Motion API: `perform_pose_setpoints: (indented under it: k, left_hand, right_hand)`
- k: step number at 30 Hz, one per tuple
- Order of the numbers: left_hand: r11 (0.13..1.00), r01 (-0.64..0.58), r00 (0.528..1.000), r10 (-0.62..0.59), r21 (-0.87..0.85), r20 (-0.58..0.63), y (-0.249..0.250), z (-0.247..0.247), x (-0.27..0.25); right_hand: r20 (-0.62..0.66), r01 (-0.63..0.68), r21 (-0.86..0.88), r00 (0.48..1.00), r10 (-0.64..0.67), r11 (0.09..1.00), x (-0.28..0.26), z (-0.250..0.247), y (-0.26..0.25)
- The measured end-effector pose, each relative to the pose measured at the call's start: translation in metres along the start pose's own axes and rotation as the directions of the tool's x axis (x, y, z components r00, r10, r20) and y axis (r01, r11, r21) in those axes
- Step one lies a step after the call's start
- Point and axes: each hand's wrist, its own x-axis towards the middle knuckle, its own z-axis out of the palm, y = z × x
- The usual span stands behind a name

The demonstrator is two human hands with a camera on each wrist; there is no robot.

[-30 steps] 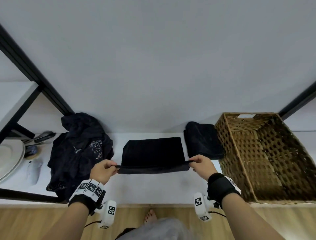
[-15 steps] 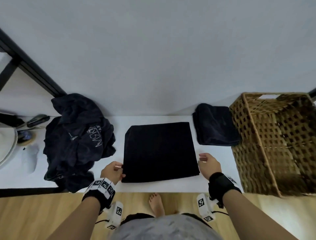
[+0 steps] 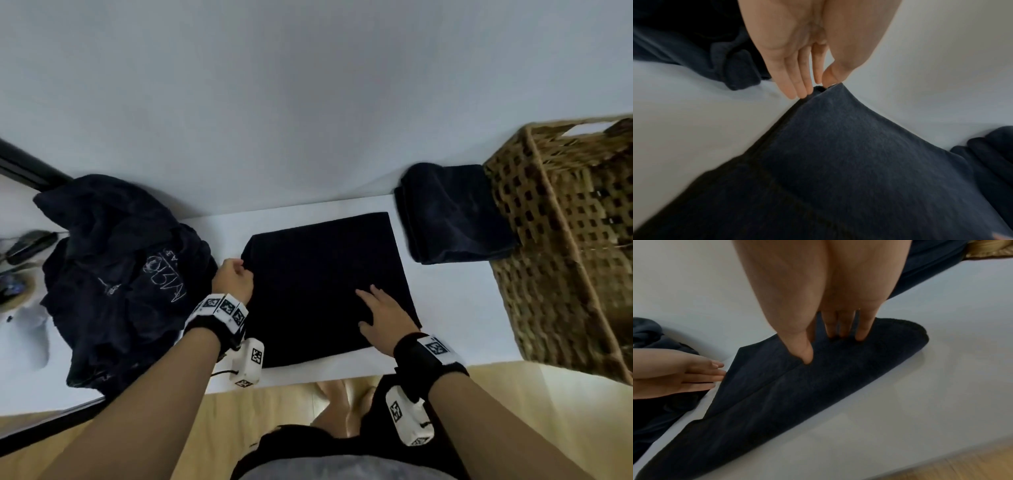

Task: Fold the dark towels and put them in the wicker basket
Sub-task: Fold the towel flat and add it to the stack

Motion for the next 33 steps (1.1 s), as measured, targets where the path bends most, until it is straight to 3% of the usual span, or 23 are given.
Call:
perform_pose_setpoints:
  k: [8,14,17,19,21,25,30,33]
  left_hand:
    - [0.938,0.301,0.947,-0.273,-0.172,0.170,0.005,0.018,0.050]
    - [0.983,0.185,0.952,-0.184,0.019,0.246,0.010,0.019,0.053]
    - [0.954,0.288,0.934,-0.259,-0.089,0.246,0.020,0.016,0.054]
    - [0.856,0.429,0.891,-0.349,-0.287,0.291,0.021,0.015,0.054]
    - [0.679,0.539,0.841,-0.400,-0.498,0.364,0.019,0.015,0.053]
    - [0.422,0.582,0.811,-0.360,-0.695,0.461,0.024,0.006,0.049]
    - [0.266,0.408,0.885,-0.351,-0.874,0.306,0.026,0.008,0.043]
    - [0.312,0.362,0.903,-0.350,-0.878,0.248,0.025,0.013,0.045]
  right_hand:
    - [-0.045,-0.024,-0.200,0.999,0.016,0.979,-0.003,0.015,0.000]
    - [-0.022,-0.029,-0.197,0.999,0.026,0.980,-0.002,0.014,-0.003]
    - [0.011,-0.024,-0.180,1.000,0.026,0.983,-0.001,0.009,-0.001]
    - [0.019,-0.021,-0.181,0.999,0.025,0.983,-0.001,0.008,0.000]
    - [0.021,-0.019,-0.194,1.000,0.023,0.981,-0.002,0.008,-0.001]
    - [0.006,-0.023,-0.221,1.000,0.025,0.975,-0.003,0.010,-0.003]
    - [-0.003,-0.025,-0.245,1.000,0.025,0.969,-0.003,0.012,-0.005]
    - [0.000,-0.021,-0.241,1.000,0.021,0.970,-0.002,0.011,-0.004]
